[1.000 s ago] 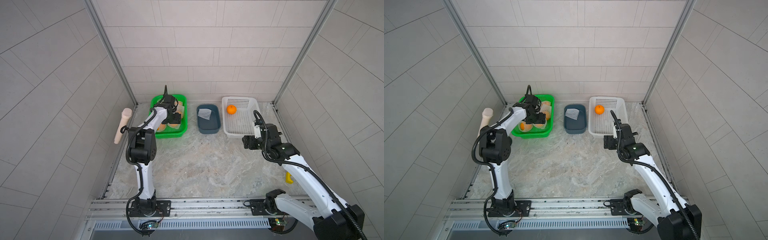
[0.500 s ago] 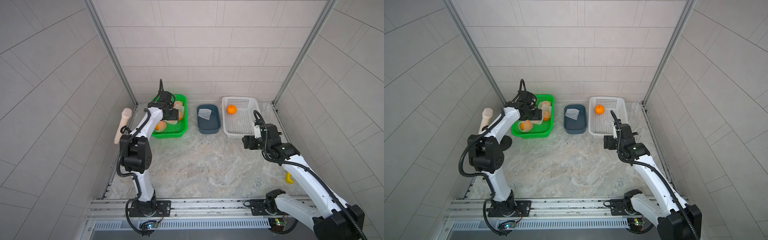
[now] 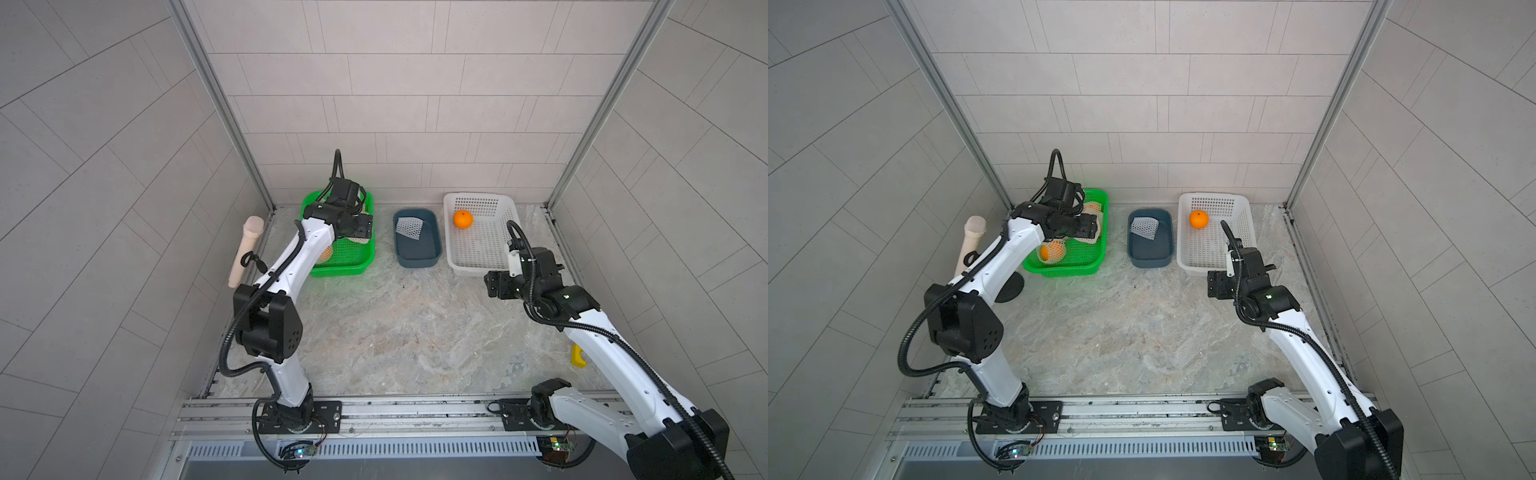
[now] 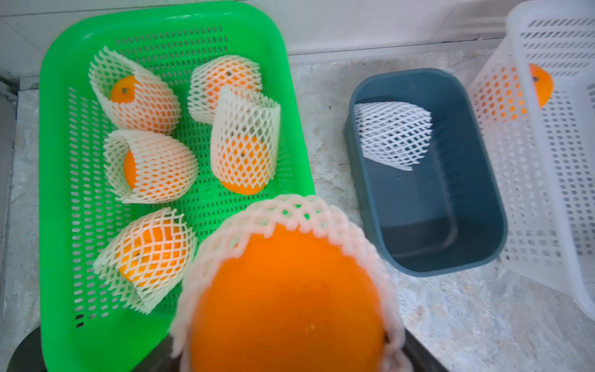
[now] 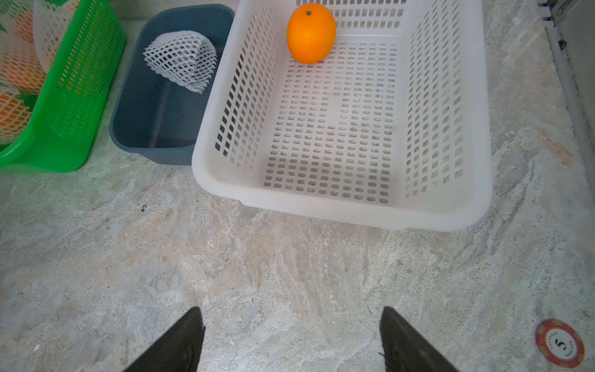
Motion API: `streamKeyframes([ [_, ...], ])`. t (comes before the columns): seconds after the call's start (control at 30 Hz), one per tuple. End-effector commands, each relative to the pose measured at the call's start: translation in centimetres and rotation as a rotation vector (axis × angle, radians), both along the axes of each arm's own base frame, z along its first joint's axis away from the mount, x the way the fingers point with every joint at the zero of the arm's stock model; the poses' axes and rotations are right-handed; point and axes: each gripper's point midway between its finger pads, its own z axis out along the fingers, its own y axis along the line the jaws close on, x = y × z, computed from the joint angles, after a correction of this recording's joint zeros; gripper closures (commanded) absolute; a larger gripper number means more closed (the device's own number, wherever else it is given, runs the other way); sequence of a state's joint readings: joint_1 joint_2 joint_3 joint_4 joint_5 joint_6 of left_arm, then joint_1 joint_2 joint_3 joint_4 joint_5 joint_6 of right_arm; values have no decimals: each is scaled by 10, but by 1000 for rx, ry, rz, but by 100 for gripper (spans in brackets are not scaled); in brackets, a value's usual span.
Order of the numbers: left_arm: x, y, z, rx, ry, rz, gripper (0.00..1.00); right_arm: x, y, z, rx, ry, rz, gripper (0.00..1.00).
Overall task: Remove foam nets from oranges
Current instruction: Place the orange at the center of the board.
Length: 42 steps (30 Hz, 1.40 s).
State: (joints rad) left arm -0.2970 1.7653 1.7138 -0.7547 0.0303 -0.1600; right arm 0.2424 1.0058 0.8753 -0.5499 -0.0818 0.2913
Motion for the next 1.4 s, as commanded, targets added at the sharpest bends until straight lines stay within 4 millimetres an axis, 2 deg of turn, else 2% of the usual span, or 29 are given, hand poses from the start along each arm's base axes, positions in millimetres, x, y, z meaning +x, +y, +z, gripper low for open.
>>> streamKeyframes([
  [0.0,-10,-16,7,-4,-14,-39,30,-3,0,2,-9,-6,7,13],
  [0.23,-38,-59,-6,9,-1,-131,30,-4,0,0,-9,-1,5,13],
  [0.53,-86,-88,-52,-13,58,-150,30,-6,1,-6,3,14,4,13],
  [0.73,-118,-115,-88,-25,102,-180,30,-7,17,-12,46,25,57,13],
  [0.87,-128,-131,-101,-60,107,-185,30,-9,30,-13,46,22,98,13],
  [1.03,-133,-141,-111,-48,104,-184,31,-11,42,-17,27,29,134,13],
  [1.17,-135,-143,-117,18,70,-195,31,-10,44,-23,30,34,125,13],
  [1.37,-139,-153,-132,12,99,-220,31,-10,43,-27,22,35,111,13],
])
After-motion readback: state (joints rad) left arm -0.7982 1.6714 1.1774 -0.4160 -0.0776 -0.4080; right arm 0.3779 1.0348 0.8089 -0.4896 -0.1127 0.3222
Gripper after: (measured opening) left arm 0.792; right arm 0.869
